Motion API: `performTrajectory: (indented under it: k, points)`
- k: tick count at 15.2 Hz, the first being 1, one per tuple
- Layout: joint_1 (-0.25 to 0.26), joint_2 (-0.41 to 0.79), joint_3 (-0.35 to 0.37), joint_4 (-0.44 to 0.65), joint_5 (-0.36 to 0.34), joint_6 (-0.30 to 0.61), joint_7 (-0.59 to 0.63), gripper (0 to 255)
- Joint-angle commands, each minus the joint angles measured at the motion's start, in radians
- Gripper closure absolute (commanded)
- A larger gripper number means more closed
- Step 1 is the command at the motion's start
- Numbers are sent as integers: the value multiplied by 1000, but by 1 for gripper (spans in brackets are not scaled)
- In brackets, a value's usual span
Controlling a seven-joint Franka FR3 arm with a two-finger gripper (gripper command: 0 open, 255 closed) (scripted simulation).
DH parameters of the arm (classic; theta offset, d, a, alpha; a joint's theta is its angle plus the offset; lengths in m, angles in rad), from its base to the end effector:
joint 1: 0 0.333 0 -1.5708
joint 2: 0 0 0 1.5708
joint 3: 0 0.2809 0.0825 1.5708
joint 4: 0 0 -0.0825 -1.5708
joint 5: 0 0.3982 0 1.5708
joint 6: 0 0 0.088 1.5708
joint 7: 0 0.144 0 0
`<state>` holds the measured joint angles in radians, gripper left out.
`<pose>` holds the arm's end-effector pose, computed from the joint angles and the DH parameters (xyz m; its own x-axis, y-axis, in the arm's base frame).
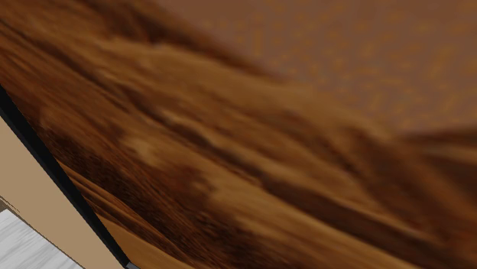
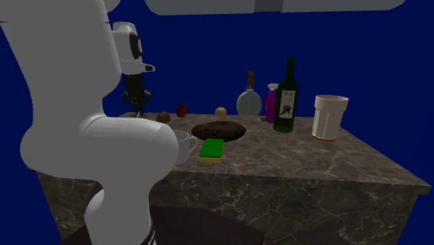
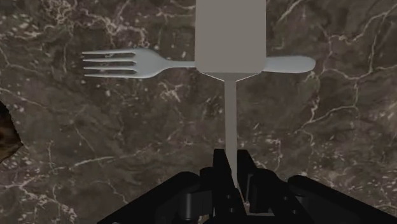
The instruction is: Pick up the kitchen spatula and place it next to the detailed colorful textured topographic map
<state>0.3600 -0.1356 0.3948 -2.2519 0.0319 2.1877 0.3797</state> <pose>0.3819 0.3605 0.3435 0.9353 0.3476 0.0665 0.3483 -0.9374 0.0003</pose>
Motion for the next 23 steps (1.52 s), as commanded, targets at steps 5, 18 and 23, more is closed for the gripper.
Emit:
performTrajectory:
  k: [5, 18, 23]
  points:
    - [53, 138, 82, 153, -73, -30, 178, 255]
    - [220, 447, 143, 491, -262, -118, 466, 255]
    - [225, 473, 135, 455, -282, -61, 480, 255]
